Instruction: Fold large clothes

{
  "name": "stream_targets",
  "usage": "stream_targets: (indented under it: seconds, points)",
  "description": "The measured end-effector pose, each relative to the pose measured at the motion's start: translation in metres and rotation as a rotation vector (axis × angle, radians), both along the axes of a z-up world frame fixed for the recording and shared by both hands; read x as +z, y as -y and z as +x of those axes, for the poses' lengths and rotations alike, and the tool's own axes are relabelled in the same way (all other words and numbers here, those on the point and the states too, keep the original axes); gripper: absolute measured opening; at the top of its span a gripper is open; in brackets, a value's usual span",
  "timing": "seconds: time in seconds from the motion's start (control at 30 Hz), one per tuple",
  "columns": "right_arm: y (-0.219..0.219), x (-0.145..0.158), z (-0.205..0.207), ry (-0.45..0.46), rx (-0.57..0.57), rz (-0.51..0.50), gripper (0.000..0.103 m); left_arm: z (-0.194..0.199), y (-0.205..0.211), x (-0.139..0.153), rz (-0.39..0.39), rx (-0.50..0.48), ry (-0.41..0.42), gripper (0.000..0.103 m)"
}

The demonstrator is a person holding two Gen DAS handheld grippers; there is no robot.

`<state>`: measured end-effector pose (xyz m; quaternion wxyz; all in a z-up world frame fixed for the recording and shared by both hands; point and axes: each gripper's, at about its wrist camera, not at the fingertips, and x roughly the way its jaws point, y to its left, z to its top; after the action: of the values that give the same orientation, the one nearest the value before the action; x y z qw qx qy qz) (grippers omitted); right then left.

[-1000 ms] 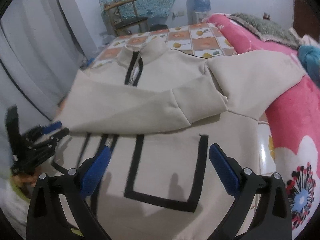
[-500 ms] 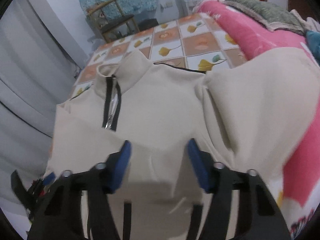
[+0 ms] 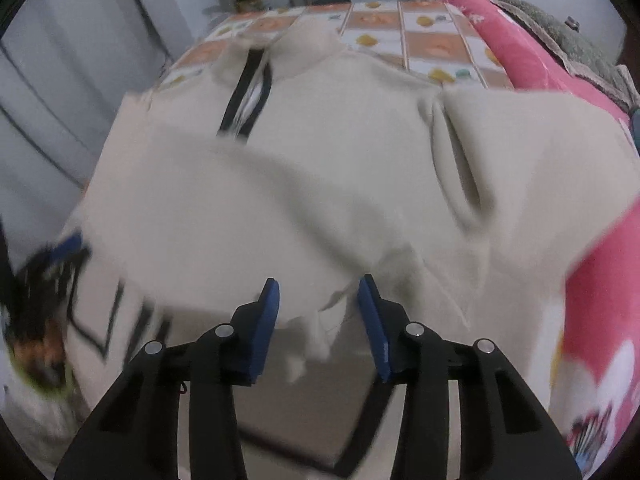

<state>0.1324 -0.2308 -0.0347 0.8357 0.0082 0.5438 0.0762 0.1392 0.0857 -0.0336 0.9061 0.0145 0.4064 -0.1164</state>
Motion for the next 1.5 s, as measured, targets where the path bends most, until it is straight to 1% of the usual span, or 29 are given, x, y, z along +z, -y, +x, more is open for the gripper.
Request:
stream_targets:
  seconds: [0.07,0.13,0.2,0.23,0.27,0.37,0.4,0.47,0.6,0.7,0.77,0.9,0.97,1.07,1.1,1.13,1.17,1.23,1.27,1.33,1.43,1.47,1.5]
  points:
    - [0.005,-0.003,-0.022,-0.012,-0.006,-0.010,0.041,0.000,-0.002,0.000,-0.012,0.001,-0.004,0.043]
    - [0.012,-0.005,-0.038,-0.027,-0.015,0.016,0.041,0.001,-0.002,0.001,-0.018,0.004,-0.011,0.043]
    - [0.024,-0.007,-0.050,-0.052,-0.041,0.085,0.041,0.002,-0.002,0.001,-0.014,0.008,-0.015,0.045]
    - [0.030,-0.005,-0.056,-0.055,-0.058,0.114,0.041,0.002,-0.001,0.001,-0.007,0.013,-0.015,0.054]
    - [0.040,-0.001,-0.059,-0.047,-0.082,0.147,0.041,0.001,0.000,0.000,0.008,0.023,-0.014,0.056]
    - [0.061,0.009,-0.064,-0.006,-0.141,0.232,0.043,0.000,0.001,-0.001,0.026,0.026,-0.008,0.056]
    - [0.071,0.013,-0.063,0.009,-0.169,0.273,0.044,0.000,0.002,-0.001,0.028,0.027,-0.007,0.057]
    - [0.081,0.014,-0.059,0.019,-0.196,0.314,0.044,0.000,0.002,-0.002,0.031,0.028,-0.004,0.057]
    - [0.099,0.003,-0.039,0.008,-0.255,0.394,0.044,-0.001,0.002,-0.002,0.041,0.028,0.006,0.057]
    - [0.109,-0.009,-0.024,0.003,-0.300,0.404,0.045,-0.001,0.001,-0.003,0.041,0.028,0.012,0.058]
    - [0.112,-0.016,-0.014,-0.015,-0.308,0.423,0.044,-0.001,0.001,-0.003,0.041,0.027,0.013,0.058]
    - [0.115,-0.036,0.007,-0.078,-0.311,0.494,0.045,-0.002,0.001,-0.003,0.040,0.028,0.015,0.058]
    - [0.115,-0.039,0.013,-0.090,-0.307,0.529,0.045,-0.002,0.000,-0.003,0.039,0.027,0.018,0.058]
    - [0.114,-0.042,0.020,-0.101,-0.294,0.545,0.044,-0.002,-0.001,-0.003,0.039,0.028,0.024,0.058]
    - [0.114,-0.043,0.020,-0.099,-0.293,0.553,0.043,-0.003,-0.001,-0.003,0.039,0.027,0.026,0.058]
    - [0.114,-0.043,0.020,-0.100,-0.294,0.550,0.036,-0.003,-0.001,-0.003,0.039,0.027,0.027,0.058]
    - [0.110,-0.042,0.020,-0.105,-0.289,0.523,0.031,-0.002,-0.001,-0.003,0.038,0.027,0.029,0.058]
    - [0.107,-0.040,0.018,-0.112,-0.275,0.498,0.015,-0.003,-0.002,-0.003,0.034,0.027,0.031,0.058]
    - [0.103,-0.038,0.018,-0.111,-0.267,0.483,0.012,-0.003,-0.003,-0.003,0.030,0.026,0.033,0.059]
    - [0.094,-0.025,0.016,-0.086,-0.244,0.452,0.010,-0.003,-0.004,-0.003,0.021,0.026,0.036,0.059]
    - [0.074,0.013,0.017,-0.021,-0.175,0.439,0.010,-0.004,-0.010,0.000,-0.018,0.027,0.029,0.058]
    - [0.062,0.032,0.020,0.007,-0.135,0.434,0.010,-0.006,-0.014,0.003,-0.049,0.032,0.028,0.059]
    - [0.053,0.046,0.025,0.024,-0.108,0.430,0.010,-0.008,-0.017,0.006,-0.071,0.034,0.032,0.058]
